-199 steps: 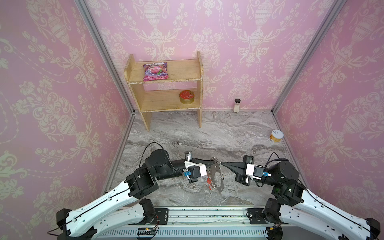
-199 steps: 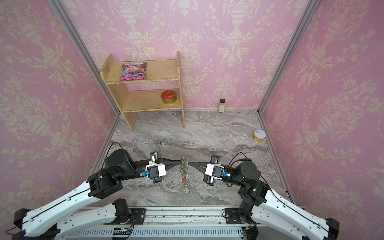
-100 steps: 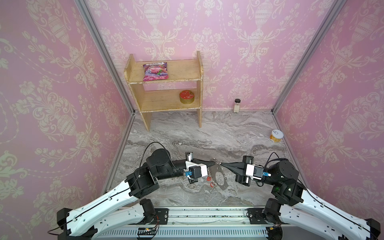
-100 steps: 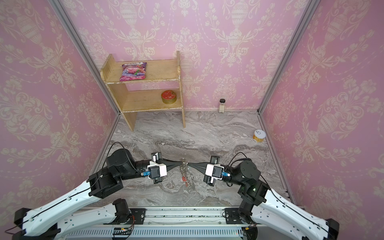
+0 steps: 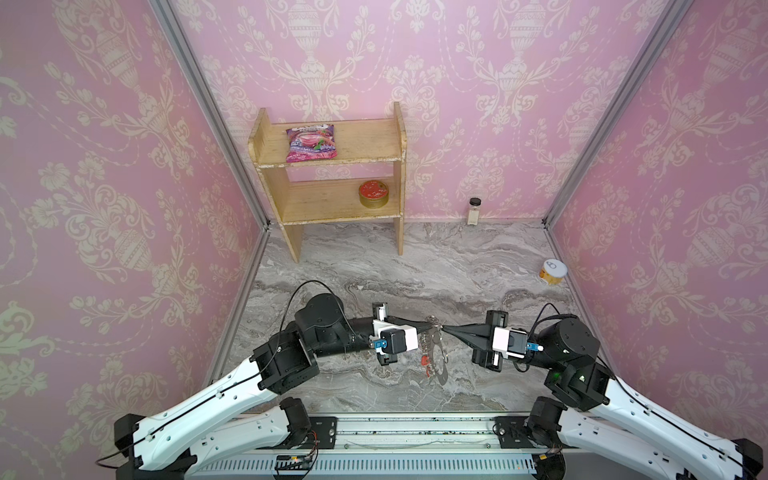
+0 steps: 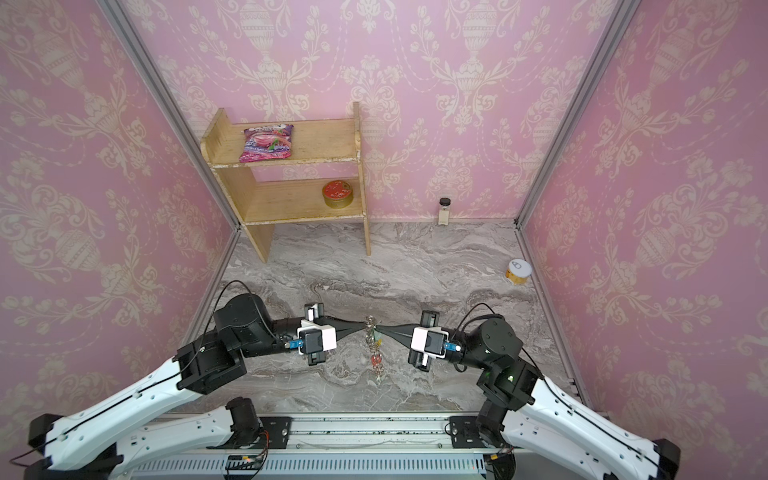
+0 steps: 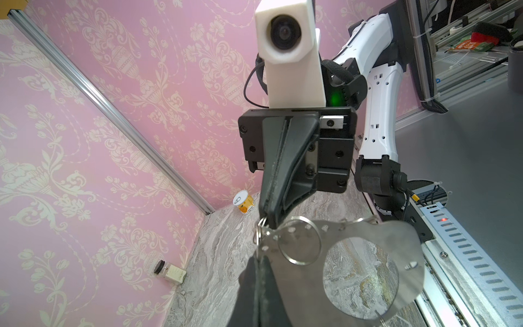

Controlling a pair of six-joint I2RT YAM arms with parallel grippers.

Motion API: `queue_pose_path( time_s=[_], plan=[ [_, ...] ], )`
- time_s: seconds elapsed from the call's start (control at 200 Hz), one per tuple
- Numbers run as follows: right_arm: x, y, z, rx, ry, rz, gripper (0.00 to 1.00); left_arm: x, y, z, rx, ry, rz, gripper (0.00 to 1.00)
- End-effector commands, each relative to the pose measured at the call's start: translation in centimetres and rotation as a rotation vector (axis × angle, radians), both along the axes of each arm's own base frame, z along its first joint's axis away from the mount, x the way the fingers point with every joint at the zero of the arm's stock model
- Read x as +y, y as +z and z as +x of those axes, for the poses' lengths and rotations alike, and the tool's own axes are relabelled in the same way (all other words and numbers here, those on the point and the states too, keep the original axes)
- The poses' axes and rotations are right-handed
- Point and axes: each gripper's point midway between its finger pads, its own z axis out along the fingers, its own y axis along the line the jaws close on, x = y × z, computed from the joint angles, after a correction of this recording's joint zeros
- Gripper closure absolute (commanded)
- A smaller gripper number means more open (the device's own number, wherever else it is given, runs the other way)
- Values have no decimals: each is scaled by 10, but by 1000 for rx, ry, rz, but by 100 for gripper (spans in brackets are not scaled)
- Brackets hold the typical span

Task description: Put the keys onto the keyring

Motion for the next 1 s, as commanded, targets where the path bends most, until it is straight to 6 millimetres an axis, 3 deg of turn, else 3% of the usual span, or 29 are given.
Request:
queue_pose_path(
  time_s=[0.0,0.696,0.996],
  plan=[
    [-4,23,-13,-33,49,44,100,-2,3,-3,6,-17,13,100],
    [3,16,-14,-23,73,-23,100,-9,-3,3,62,-5,100,100],
    [5,9,-3,-4,12,-78,100,-11,-4,3,109,-9,173,100]
  ],
)
